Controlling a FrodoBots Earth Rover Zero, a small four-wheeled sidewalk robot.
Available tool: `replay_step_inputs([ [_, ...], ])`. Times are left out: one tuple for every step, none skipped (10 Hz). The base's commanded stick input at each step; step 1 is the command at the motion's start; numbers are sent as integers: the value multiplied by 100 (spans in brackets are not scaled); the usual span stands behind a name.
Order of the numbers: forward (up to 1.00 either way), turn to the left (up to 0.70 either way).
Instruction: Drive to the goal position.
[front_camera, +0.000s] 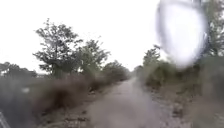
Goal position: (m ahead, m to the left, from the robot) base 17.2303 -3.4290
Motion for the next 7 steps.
replay_step_inputs([
  [70,0],
  [70,0],
  [70,0],
  [70,0],
  [70,-1],
  [70,-12],
  [70,-13],
])
